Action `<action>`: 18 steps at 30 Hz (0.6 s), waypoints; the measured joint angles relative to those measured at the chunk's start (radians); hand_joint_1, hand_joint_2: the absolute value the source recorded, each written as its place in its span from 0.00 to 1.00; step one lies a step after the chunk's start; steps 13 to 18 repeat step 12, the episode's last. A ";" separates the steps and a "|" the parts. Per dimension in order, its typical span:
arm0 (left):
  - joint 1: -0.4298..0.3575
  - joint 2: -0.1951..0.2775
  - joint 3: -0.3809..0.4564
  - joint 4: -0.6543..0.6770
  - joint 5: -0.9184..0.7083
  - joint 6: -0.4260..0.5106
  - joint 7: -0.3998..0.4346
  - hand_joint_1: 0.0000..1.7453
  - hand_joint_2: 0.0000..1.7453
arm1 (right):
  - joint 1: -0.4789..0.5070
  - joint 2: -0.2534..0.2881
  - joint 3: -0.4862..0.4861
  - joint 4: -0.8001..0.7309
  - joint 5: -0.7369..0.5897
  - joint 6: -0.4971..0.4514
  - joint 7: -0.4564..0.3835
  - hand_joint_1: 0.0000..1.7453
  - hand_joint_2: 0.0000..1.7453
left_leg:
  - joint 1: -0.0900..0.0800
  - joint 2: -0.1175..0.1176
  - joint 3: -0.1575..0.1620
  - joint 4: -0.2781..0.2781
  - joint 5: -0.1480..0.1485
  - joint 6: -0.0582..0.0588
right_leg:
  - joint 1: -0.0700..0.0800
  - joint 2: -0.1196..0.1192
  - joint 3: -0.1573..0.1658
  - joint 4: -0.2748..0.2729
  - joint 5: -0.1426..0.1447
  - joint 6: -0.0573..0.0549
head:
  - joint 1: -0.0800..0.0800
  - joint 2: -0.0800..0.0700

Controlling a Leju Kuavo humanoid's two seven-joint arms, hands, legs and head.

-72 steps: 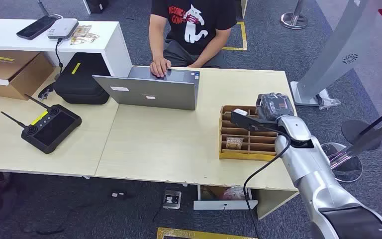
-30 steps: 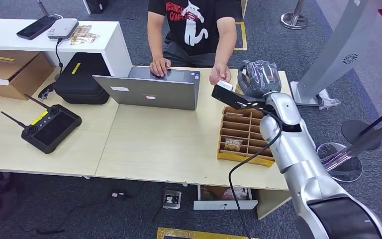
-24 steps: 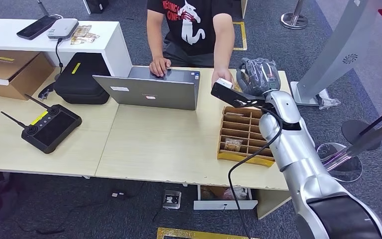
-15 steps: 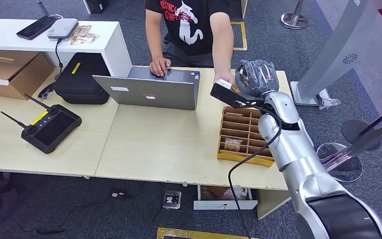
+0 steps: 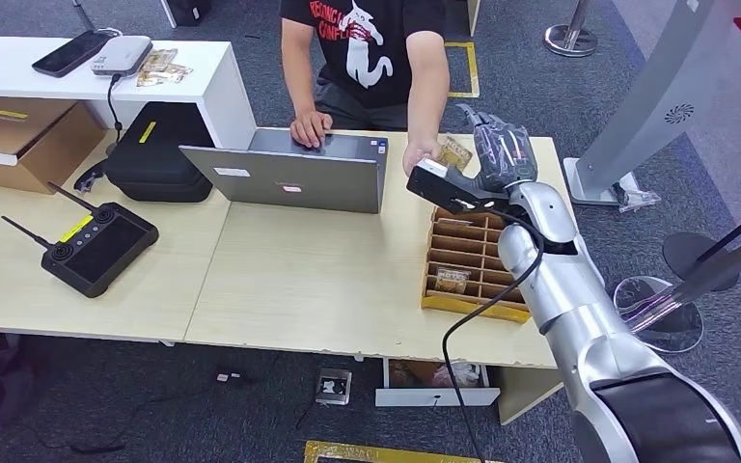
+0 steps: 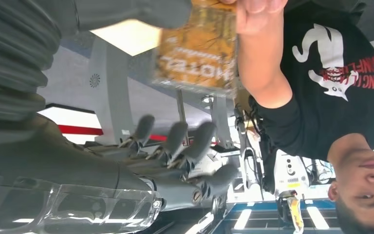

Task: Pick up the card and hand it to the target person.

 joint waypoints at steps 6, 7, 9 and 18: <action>0.001 0.000 0.000 0.000 0.000 0.006 0.002 0.00 1.00 | 0.002 -0.006 0.000 -0.006 -0.044 0.011 -0.017 0.00 1.00 | 0.000 0.000 0.000 0.000 0.000 0.000 | 0.000 0.000 0.000 0.000 0.000 0.000 | 0.000 0.000; 0.001 0.000 0.000 0.000 0.000 0.008 0.003 0.00 1.00 | 0.005 -0.011 0.000 -0.014 -0.058 0.021 -0.023 0.00 1.00 | 0.000 0.000 0.000 0.000 0.000 0.000 | 0.000 0.000 0.000 0.000 0.000 0.000 | 0.000 0.000; 0.002 0.000 0.000 0.000 0.000 0.012 0.003 0.00 1.00 | 0.014 -0.025 0.000 -0.041 -0.093 0.049 -0.036 0.00 1.00 | 0.000 0.000 0.000 0.000 0.000 0.000 | 0.000 0.000 0.000 0.000 0.000 0.000 | 0.000 0.000; 0.002 0.000 0.000 0.000 0.000 0.012 0.004 0.00 1.00 | 0.035 -0.050 0.000 -0.089 -0.150 0.101 -0.062 0.00 1.00 | 0.000 0.000 0.000 0.000 0.000 0.000 | 0.000 0.000 0.000 0.000 0.000 0.000 | 0.000 0.000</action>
